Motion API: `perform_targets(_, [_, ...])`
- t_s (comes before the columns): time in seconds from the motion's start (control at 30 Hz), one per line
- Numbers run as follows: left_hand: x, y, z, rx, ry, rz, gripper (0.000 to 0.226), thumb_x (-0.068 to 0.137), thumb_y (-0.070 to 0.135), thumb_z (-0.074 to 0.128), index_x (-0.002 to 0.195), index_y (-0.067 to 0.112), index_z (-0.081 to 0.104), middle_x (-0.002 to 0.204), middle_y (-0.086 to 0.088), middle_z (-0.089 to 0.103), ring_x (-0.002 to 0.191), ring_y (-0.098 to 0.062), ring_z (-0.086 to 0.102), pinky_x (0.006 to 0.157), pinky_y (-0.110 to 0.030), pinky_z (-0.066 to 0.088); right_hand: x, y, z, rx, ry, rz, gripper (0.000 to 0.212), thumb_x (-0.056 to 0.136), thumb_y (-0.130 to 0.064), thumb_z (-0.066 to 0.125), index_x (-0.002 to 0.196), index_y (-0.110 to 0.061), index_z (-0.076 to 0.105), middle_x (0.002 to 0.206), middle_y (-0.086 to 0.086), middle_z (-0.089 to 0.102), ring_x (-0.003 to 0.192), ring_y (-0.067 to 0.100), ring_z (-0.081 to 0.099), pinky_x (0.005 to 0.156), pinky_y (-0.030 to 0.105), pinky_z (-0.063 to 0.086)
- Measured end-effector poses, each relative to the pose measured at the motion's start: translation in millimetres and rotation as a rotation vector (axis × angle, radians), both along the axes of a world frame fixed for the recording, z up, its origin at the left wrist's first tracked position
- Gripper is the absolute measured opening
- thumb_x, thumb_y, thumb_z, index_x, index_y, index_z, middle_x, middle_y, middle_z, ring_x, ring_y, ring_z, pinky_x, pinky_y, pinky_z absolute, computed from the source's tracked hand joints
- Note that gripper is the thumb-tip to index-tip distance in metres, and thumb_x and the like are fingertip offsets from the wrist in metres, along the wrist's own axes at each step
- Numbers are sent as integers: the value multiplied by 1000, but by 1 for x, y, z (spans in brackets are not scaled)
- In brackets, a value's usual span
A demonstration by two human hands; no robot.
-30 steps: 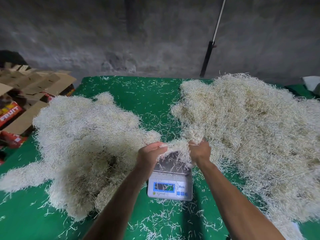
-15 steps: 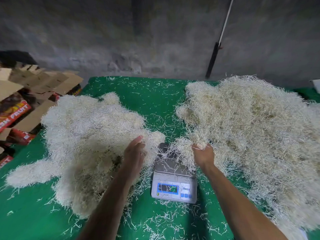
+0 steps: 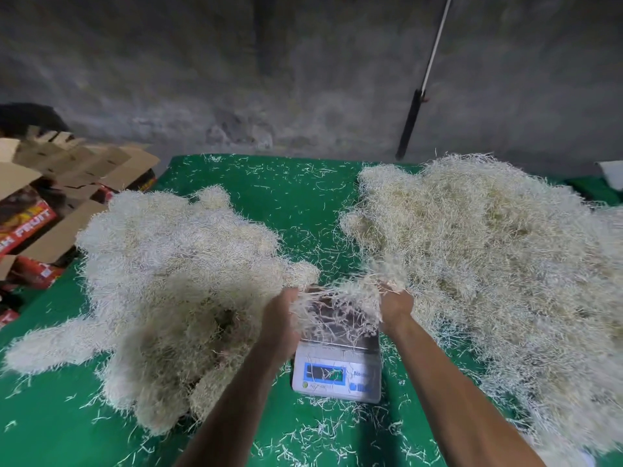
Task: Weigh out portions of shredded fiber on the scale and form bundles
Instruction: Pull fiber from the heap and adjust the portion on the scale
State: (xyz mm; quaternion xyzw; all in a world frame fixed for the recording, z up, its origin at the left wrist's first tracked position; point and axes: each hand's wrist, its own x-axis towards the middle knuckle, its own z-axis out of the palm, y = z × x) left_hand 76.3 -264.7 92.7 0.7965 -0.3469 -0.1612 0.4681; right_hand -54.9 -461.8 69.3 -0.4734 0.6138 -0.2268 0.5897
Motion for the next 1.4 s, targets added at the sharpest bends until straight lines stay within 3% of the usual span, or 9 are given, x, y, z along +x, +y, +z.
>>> perform_targets(0.2, [13, 42, -12, 45, -37, 172, 65, 81, -12, 72, 137, -7, 40, 109, -7, 48, 86, -7, 55, 65, 0, 45, -7, 7, -20, 17, 108, 30, 59, 102, 2, 53, 156, 5, 27, 75, 9, 50, 53, 13, 39, 31, 15, 29])
perform_targets(0.43, [14, 54, 10, -198, 318, 508, 24, 88, -4, 70, 108, 5, 59, 86, -18, 70, 69, -27, 72, 58, -38, 61, 4, 24, -15, -150, 165, 344, 87, 87, -36, 75, 154, -18, 24, 113, 24, 49, 73, 24, 64, 65, 44, 61])
perform_targets(0.57, [29, 66, 29, -231, 313, 561, 30, 90, 2, 71, 117, 2, 57, 91, -28, 70, 59, -27, 63, 55, -37, 55, 1, 33, -19, -217, 242, 382, 85, 93, -14, 72, 158, -5, 18, 120, 18, 58, 85, 25, 65, 52, 22, 50])
perform_targets(0.67, [44, 65, 39, -259, 413, 596, 65, 91, 8, 72, 146, 4, 37, 124, -33, 61, 95, -39, 68, 77, -47, 60, -7, 39, -25, -256, 322, 366, 79, 90, 2, 69, 156, -4, 25, 118, 17, 59, 91, 26, 65, 66, 32, 59])
perform_targets(0.87, [42, 60, 50, -371, 520, 551, 79, 79, -8, 78, 146, 5, 38, 111, -15, 65, 82, -19, 68, 54, -14, 54, 0, 52, -18, -348, 309, 366, 70, 90, -16, 77, 143, -7, 33, 98, 5, 54, 82, 16, 58, 56, 23, 48])
perform_targets(0.97, [41, 55, 44, -355, 600, 534, 70, 78, -10, 76, 141, 2, 46, 101, -12, 67, 64, -16, 70, 48, -15, 52, 8, 55, -4, -331, 159, 362, 88, 89, -26, 78, 155, -9, 22, 123, 19, 57, 97, 30, 64, 80, 38, 61])
perform_targets(1.2, [15, 39, 40, -229, 577, 385, 82, 87, 3, 74, 155, 25, 33, 100, -14, 66, 57, -8, 53, 54, -21, 49, 10, 35, 60, -755, 711, 746, 75, 90, -38, 73, 154, -25, 36, 171, 12, 5, 156, 40, 8, 119, 69, 5])
perform_targets(1.3, [-3, 31, 47, -195, 485, 289, 68, 95, 17, 67, 149, 42, 34, 149, -17, 44, 50, 2, 56, 47, -17, 52, 15, 38, 94, -925, 493, 745, 27, 97, -18, 66, 124, -19, 65, 144, 10, 57, 125, 24, 61, 110, 44, 48])
perform_targets(1.4, [-17, 19, 60, -274, 650, 174, 59, 99, 19, 62, 142, 51, 38, 155, -7, 41, 65, 8, 56, 61, -16, 55, 16, 55, 120, -679, -45, 833, 24, 98, -34, 67, 119, -22, 68, 123, -4, 69, 94, 0, 69, 92, 26, 56])
